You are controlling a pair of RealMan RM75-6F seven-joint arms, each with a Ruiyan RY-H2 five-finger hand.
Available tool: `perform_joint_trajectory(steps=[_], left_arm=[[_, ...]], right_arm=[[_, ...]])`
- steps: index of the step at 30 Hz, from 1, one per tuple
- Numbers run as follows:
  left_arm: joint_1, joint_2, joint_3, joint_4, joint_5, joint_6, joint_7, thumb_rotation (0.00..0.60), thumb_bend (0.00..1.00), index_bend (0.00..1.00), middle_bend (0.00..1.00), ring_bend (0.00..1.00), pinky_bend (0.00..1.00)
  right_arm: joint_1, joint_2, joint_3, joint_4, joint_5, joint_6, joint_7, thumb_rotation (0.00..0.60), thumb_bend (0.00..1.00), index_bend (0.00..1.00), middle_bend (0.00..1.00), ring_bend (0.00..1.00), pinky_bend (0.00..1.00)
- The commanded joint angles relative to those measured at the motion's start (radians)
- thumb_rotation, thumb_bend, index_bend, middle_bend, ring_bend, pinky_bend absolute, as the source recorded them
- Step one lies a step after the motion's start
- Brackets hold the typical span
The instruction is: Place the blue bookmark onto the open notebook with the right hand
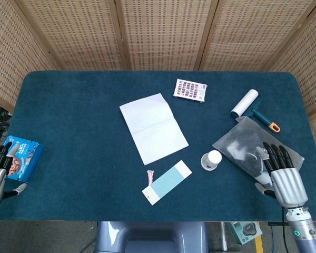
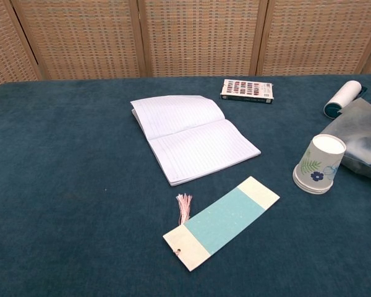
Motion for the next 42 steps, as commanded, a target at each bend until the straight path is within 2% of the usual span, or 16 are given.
perform_joint_trajectory(steps=[1,10,18,31,37,42], left_arm=[[-0.001,-0.001,-0.001,0.001,-0.002,-0.002,0.001,0.6,0.03,0.0,0.0,0.0,0.0],[-0.007,-0.005,-0.009,0.014,-0.023,-0.017,-0.009,0.6,0.03,0.0,0.0,0.0,0.0],[-0.014,-0.008,-0.014,0.023,-0.028,-0.025,-0.021,0.6,0.03,0.0,0.0,0.0,0.0],[-0.024,-0.015,-0.014,0.04,-0.044,-0.051,-0.029,0.6,0.03,0.0,0.0,0.0,0.0],[-0.025,-0.017,-0.012,0.042,-0.043,-0.054,-0.03,0.6,0.03,0.0,0.0,0.0,0.0],[-0.027,-0.018,-0.012,0.044,-0.046,-0.058,-0.029,0.6,0.03,0.0,0.0,0.0,0.0]], right_arm=[[0.038,0.008,0.014,-0.042,-0.026,-0.032,-0.04,0.6,0.15,0.16,0.0,0.0,0.0],[0.145,0.027,0.043,-0.191,-0.044,-0.165,-0.143,0.6,0.17,0.22,0.0,0.0,0.0],[0.253,-0.043,0.074,-0.263,0.022,-0.324,-0.263,0.6,0.18,0.29,0.0,0.0,0.01],[0.332,-0.182,0.036,-0.174,0.123,-0.47,-0.329,0.6,0.18,0.23,0.0,0.0,0.01],[0.355,-0.235,0.019,-0.132,0.155,-0.519,-0.345,0.6,0.18,0.29,0.0,0.0,0.01],[0.386,-0.284,0.016,-0.092,0.169,-0.552,-0.356,0.6,0.18,0.3,0.0,0.0,0.01]])
